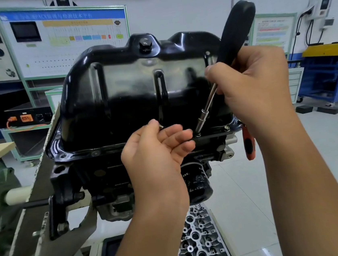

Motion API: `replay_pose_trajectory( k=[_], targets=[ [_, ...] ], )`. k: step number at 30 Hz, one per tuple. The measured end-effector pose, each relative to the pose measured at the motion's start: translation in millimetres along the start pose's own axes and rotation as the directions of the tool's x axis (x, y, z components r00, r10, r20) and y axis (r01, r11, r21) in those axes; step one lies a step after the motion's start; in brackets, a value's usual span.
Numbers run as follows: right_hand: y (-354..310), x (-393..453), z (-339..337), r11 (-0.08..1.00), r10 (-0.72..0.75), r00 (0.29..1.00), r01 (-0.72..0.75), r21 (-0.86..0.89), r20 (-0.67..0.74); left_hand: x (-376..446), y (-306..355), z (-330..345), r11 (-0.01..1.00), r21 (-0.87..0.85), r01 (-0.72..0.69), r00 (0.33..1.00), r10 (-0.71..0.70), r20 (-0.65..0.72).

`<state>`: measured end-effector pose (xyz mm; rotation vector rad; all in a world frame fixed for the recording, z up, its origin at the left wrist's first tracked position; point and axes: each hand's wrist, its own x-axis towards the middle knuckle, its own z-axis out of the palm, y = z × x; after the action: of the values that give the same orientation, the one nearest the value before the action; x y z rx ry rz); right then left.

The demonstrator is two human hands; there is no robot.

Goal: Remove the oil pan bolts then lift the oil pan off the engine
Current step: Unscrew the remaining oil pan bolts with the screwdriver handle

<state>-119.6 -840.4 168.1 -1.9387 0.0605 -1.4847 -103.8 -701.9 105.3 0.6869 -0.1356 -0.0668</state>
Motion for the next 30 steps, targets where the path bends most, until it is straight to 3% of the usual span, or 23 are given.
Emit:
replay_pose_trajectory(
  k=[10, 16, 20, 24, 30],
  targets=[
    [-5.0, -0.9, -0.6, 0.995, 0.059, 0.998, -0.061, -0.081, -0.023, -2.1, 12.9, 0.1, 0.940, -0.213, 0.266, 0.963, -0.266, 0.030],
    [-4.4, -1.1, -2.4, 0.997, 0.052, 0.998, -0.053, -0.063, -0.021, 6.2, 11.1, -5.0, 0.939, -0.039, 0.343, 0.939, -0.341, 0.048],
    [-3.5, -1.1, -3.0, 0.996, 0.059, 0.998, -0.060, -0.059, -0.029, 10.7, 5.7, -8.9, 0.953, 0.099, 0.286, 0.956, -0.292, 0.042],
    [-1.8, -1.2, -1.0, 0.997, 0.065, 0.998, -0.065, -0.045, -0.002, 15.3, -2.0, -12.2, 0.964, 0.246, 0.096, 0.993, -0.111, 0.048],
    [-0.9, -2.4, -2.3, 0.998, 0.054, 0.998, -0.055, 0.038, 0.040, 22.0, -8.3, -15.6, 0.952, 0.307, 0.000, 0.997, -0.024, 0.073]
  ],
)
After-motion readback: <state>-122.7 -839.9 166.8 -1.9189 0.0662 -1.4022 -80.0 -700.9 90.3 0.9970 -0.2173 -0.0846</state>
